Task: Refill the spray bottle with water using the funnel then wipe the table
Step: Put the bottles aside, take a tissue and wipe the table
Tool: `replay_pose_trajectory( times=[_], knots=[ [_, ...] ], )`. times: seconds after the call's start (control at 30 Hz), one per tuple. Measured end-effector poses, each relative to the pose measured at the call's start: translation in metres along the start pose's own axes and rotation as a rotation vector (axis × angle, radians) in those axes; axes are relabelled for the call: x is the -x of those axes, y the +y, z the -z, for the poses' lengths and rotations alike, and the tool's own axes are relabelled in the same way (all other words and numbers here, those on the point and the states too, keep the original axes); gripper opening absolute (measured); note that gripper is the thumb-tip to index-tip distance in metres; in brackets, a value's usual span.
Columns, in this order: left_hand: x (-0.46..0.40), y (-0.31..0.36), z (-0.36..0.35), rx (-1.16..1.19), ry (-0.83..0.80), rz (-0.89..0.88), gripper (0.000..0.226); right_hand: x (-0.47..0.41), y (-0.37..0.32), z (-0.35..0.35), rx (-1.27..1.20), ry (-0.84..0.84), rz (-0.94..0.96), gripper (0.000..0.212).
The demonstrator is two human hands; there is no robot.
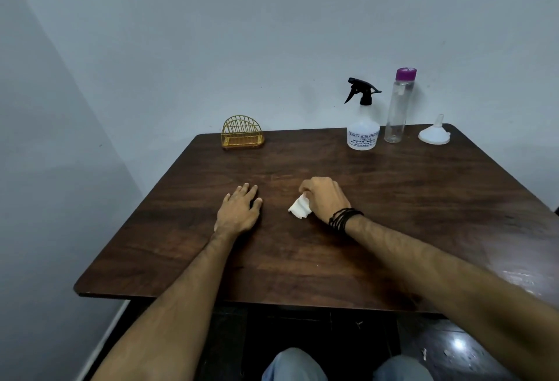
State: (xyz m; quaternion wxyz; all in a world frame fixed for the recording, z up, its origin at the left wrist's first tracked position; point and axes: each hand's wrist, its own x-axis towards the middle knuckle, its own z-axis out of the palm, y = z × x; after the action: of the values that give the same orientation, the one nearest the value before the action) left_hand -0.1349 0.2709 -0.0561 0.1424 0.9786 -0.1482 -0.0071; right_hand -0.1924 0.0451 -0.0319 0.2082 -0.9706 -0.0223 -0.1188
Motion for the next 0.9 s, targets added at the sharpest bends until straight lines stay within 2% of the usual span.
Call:
replay_pose_trajectory(
  times=[0.07,0.17,0.2,0.27,0.33,0.43,0.53,0.67,0.8,0.9],
  knots=[
    [0.0,0.0,-0.001,-0.009,0.004,-0.003,0.055,0.008,-0.009,-0.004,0.013,0.005,0.024,0.024],
    [-0.002,0.0,-0.004,-0.019,0.014,-0.012,0.055,0.023,-0.023,-0.012,0.063,-0.078,0.038,0.053],
    [-0.003,-0.001,-0.004,-0.024,0.016,-0.014,0.055,0.027,-0.025,-0.015,0.064,-0.068,0.067,0.052],
    [-0.004,-0.001,-0.006,-0.042,0.025,0.002,0.055,0.035,-0.031,-0.016,0.019,-0.038,0.17,0.029],
    [-0.006,-0.001,-0.007,-0.048,0.038,0.062,0.057,0.038,-0.04,-0.016,-0.029,-0.063,0.256,0.02],
    [-0.005,0.001,-0.007,-0.074,0.033,0.125,0.06,0.019,-0.039,-0.024,-0.053,-0.062,0.245,0.02],
    [-0.007,-0.002,-0.004,-0.105,-0.044,0.103,0.061,-0.026,-0.02,-0.03,-0.028,-0.029,0.161,0.026],
    [-0.009,-0.02,0.01,-0.136,-0.121,0.027,0.058,-0.064,-0.02,-0.039,0.047,-0.125,0.146,0.032],
    [-0.004,-0.026,0.006,-0.117,-0.031,-0.017,0.053,-0.038,-0.034,-0.031,-0.012,-0.139,0.24,0.027],
    [-0.006,-0.028,0.001,-0.101,-0.028,-0.028,0.052,0.009,-0.049,-0.027,-0.036,-0.16,0.315,0.03]
  ],
)
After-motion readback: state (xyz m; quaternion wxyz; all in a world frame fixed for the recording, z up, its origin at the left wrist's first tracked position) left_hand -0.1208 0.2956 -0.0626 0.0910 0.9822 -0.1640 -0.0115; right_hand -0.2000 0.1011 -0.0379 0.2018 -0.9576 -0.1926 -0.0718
